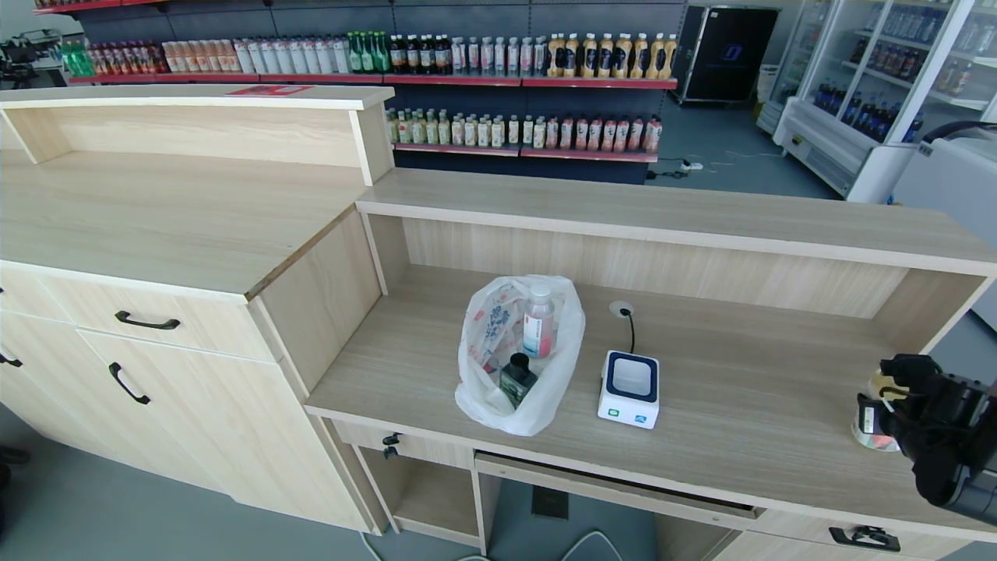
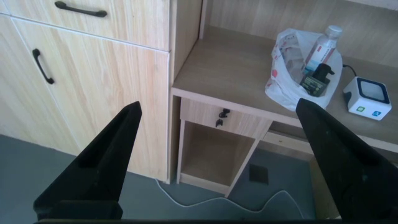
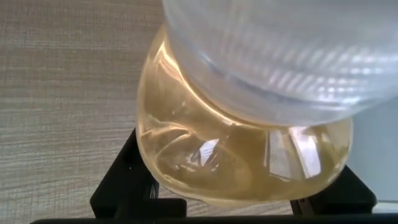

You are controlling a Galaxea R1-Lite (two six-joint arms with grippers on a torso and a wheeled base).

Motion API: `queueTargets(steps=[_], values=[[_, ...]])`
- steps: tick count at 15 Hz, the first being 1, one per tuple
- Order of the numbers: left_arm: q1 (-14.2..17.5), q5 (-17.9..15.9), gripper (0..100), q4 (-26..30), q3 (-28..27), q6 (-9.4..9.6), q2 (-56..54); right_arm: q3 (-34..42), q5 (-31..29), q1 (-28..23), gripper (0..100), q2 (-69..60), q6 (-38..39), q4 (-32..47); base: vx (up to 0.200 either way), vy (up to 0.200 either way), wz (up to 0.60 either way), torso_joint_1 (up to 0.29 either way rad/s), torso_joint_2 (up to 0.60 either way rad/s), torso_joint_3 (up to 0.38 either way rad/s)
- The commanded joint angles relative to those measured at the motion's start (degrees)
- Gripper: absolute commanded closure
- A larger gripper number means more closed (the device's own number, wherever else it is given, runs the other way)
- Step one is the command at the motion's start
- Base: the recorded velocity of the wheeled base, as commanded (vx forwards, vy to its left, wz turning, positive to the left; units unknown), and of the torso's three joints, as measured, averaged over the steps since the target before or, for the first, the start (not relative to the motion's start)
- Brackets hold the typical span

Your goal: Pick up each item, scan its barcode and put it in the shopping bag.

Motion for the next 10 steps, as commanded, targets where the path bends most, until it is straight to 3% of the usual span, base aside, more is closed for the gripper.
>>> queueTargets(steps=[1, 3, 5, 8, 10], values=[[0.0, 0.0, 0, 0.0, 0.0, -0.03, 0.0, 1.8, 0.4, 0.0, 100, -1.1, 0.7, 0.2, 0.000, 0.000, 0.00, 0.000, 0.00, 0.000], [0.0, 0.0, 0, 0.0, 0.0, -0.03, 0.0, 3.7, 5.7, 0.7, 100, -4.3, 5.6, 1.2, 0.000, 0.000, 0.00, 0.000, 0.00, 0.000], [0.0, 0.0, 0, 0.0, 0.0, -0.03, 0.0, 5.3, 6.5, 1.6, 100, -8.0, 9.4, 4.9, 0.000, 0.000, 0.00, 0.000, 0.00, 0.000], [0.0, 0.0, 0, 0.0, 0.0, -0.03, 0.0, 7.4, 10.2, 5.0, 100, -18.6, 23.4, 17.5, 0.000, 0.000, 0.00, 0.000, 0.00, 0.000], [0.0, 0.0, 0, 0.0, 0.0, -0.03, 0.0, 10.7, 16.7, 6.0, 100, -27.3, 29.3, 24.6, 0.000, 0.000, 0.00, 0.000, 0.00, 0.000]])
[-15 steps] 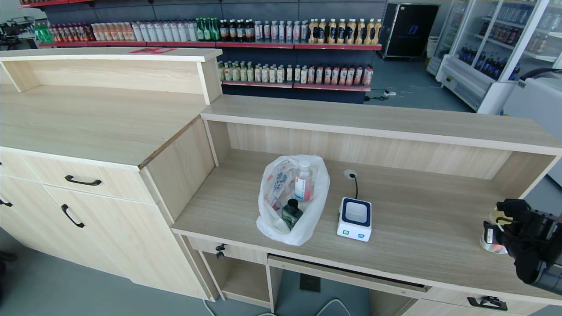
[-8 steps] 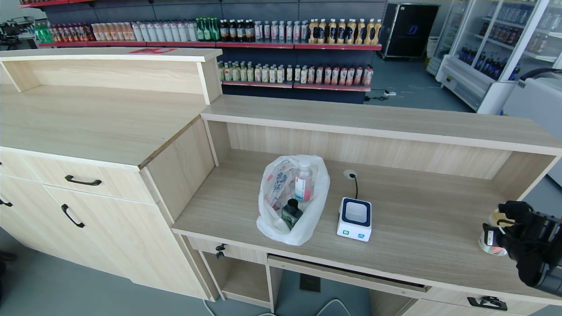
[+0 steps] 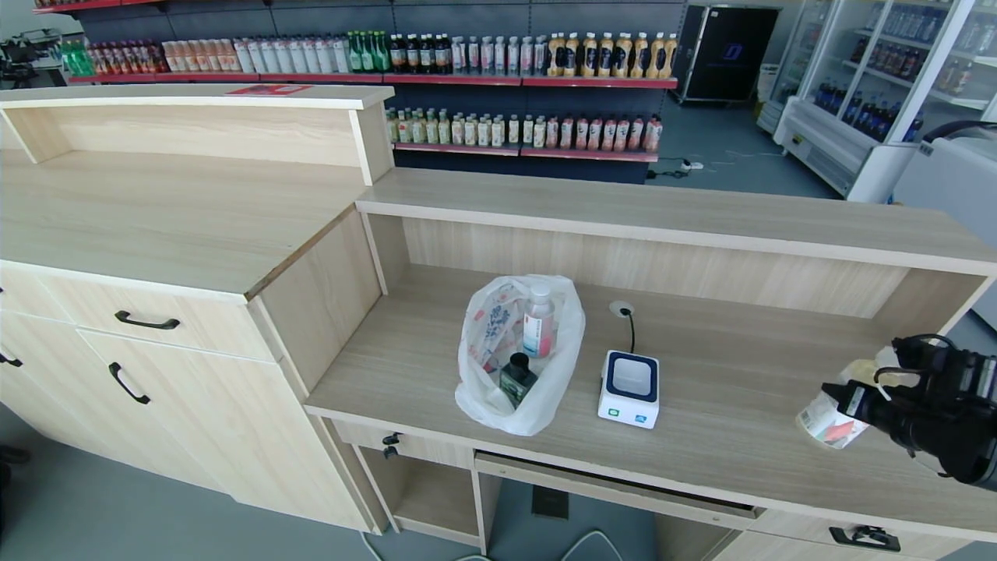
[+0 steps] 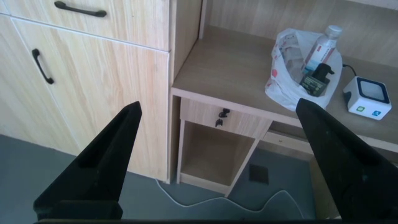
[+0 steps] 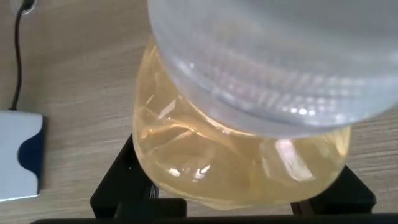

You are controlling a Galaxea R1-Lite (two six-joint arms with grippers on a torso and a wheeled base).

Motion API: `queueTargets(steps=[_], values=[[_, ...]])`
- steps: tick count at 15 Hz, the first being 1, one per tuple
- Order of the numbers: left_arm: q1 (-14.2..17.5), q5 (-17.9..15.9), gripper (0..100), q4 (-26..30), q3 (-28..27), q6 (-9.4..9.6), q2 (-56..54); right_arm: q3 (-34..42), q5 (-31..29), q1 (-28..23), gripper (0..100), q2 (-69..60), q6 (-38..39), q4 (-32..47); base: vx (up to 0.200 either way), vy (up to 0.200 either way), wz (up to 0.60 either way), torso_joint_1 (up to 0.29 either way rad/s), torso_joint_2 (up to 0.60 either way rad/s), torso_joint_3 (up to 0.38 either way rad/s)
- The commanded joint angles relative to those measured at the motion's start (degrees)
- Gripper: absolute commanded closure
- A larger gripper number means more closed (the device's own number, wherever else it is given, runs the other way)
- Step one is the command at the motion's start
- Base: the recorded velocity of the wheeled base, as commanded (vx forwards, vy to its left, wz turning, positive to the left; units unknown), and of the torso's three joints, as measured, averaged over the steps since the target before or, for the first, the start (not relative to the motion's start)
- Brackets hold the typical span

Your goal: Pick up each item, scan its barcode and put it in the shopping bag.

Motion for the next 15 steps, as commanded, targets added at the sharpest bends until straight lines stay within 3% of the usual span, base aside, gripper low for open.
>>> queueTargets(steps=[1, 2, 3, 6, 10, 15], values=[[0.0, 0.0, 0, 0.0, 0.0, -0.02, 0.0, 5.1, 8.8, 2.0, 100, -15.5, 6.6, 7.9, 0.000, 0.000, 0.00, 0.000, 0.00, 0.000], [0.0, 0.0, 0, 0.0, 0.0, -0.02, 0.0, 5.1, 8.8, 2.0, 100, -15.5, 6.6, 7.9, 0.000, 0.000, 0.00, 0.000, 0.00, 0.000], [0.0, 0.0, 0, 0.0, 0.0, -0.02, 0.0, 7.7, 18.0, 3.3, 100, -25.4, 10.9, 12.9, 0.000, 0.000, 0.00, 0.000, 0.00, 0.000], [0.0, 0.0, 0, 0.0, 0.0, -0.02, 0.0, 7.2, 28.3, 4.9, 100, -36.7, 13.5, 21.3, 0.000, 0.000, 0.00, 0.000, 0.00, 0.000], [0.0, 0.0, 0, 0.0, 0.0, -0.02, 0.0, -2.6, 43.9, 9.5, 100, -50.1, 17.4, 35.2, 0.000, 0.000, 0.00, 0.000, 0.00, 0.000], [0.0, 0.0, 0, 0.0, 0.0, -0.02, 0.0, -13.9, 53.4, 18.5, 100, -60.7, 19.4, 53.3, 0.000, 0.000, 0.00, 0.000, 0.00, 0.000]])
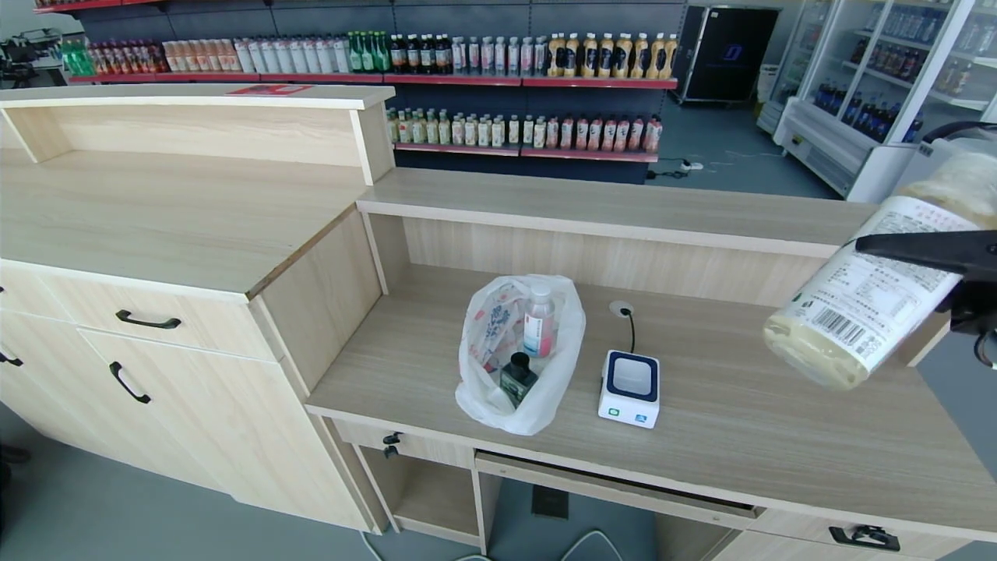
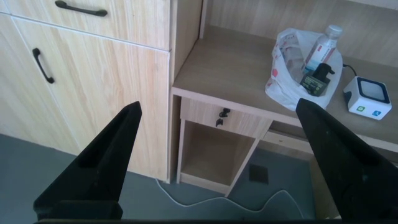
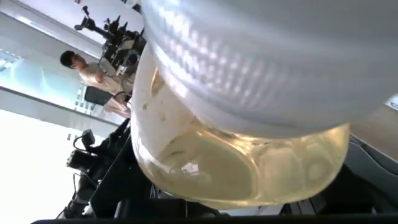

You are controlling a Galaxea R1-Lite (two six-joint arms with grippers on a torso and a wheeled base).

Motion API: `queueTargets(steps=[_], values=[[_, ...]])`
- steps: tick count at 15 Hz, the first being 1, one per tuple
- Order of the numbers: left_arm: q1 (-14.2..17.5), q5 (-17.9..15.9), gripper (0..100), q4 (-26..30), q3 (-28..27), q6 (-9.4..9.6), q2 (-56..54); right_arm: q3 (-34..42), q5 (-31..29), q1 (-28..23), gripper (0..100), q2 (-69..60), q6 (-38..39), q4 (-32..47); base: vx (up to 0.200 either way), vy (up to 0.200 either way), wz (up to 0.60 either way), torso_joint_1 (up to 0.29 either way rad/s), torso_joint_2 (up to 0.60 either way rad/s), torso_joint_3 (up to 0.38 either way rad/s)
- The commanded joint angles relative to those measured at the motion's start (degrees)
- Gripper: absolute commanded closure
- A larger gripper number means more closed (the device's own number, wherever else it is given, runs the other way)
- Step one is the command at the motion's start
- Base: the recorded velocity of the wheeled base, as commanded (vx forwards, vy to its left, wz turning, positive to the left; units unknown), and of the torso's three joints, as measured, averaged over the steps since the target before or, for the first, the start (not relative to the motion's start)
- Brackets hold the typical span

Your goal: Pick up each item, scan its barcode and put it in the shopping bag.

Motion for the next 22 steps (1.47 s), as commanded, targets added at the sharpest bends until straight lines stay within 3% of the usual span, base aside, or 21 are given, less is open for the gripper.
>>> queueTargets(steps=[1, 3, 10, 22], values=[[0.0, 0.0, 0, 0.0, 0.0, -0.03, 0.0, -3.4, 1.3, 5.1, 100, -7.7, 0.1, 3.2, 0.000, 0.000, 0.00, 0.000, 0.00, 0.000], [0.0, 0.0, 0, 0.0, 0.0, -0.03, 0.0, -2.6, 1.3, 8.9, 100, -10.1, 0.1, 3.4, 0.000, 0.000, 0.00, 0.000, 0.00, 0.000], [0.0, 0.0, 0, 0.0, 0.0, -0.03, 0.0, 2.5, 1.0, 14.5, 100, -15.0, -1.0, 3.5, 0.000, 0.000, 0.00, 0.000, 0.00, 0.000], [0.0, 0.0, 0, 0.0, 0.0, -0.03, 0.0, 0.9, 0.7, 23.6, 100, -15.4, -1.5, 3.5, 0.000, 0.000, 0.00, 0.000, 0.00, 0.000]])
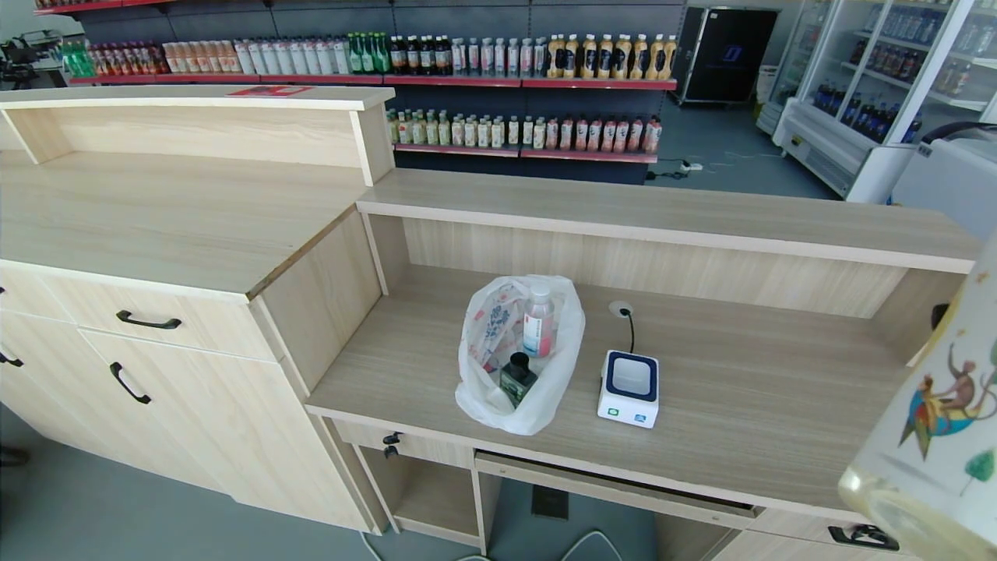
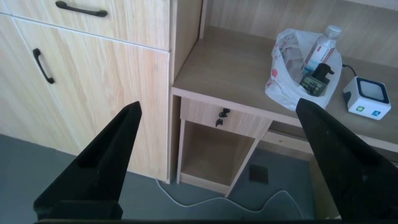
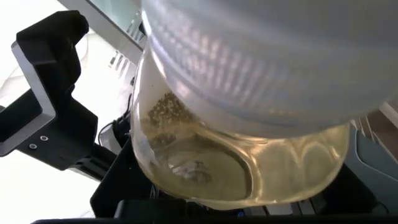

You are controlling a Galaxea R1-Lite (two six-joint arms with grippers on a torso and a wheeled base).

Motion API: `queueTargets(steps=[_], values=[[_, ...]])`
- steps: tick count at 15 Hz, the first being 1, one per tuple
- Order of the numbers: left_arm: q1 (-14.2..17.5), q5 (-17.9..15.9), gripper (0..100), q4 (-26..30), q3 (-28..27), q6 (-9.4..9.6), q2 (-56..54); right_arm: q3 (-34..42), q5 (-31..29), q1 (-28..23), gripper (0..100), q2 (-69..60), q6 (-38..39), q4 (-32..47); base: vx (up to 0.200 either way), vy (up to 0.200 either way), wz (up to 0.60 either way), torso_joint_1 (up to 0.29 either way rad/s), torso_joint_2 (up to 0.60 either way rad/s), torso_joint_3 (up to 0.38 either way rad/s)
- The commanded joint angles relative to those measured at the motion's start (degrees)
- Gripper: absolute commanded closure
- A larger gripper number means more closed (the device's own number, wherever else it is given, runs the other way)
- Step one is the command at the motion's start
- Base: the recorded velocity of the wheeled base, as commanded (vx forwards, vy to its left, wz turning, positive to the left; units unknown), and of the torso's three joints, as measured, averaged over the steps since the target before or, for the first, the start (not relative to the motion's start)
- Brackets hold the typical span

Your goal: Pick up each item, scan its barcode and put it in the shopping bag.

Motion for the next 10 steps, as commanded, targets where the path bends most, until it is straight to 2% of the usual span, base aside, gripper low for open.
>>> queueTargets(steps=[1, 5, 10], values=[[0.0, 0.0, 0, 0.0, 0.0, -0.02, 0.0, -0.2, -1.4, 1.3, 100, 0.3, 0.0, -0.1, 0.000, 0.000, 0.00, 0.000, 0.00, 0.000], [0.0, 0.0, 0, 0.0, 0.0, -0.02, 0.0, -0.1, -3.2, 4.3, 100, 0.7, 0.0, 0.1, 0.000, 0.000, 0.00, 0.000, 0.00, 0.000], [0.0, 0.0, 0, 0.0, 0.0, -0.02, 0.0, 0.4, -3.2, 4.7, 100, 0.3, 0.0, 0.1, 0.000, 0.000, 0.00, 0.000, 0.00, 0.000]])
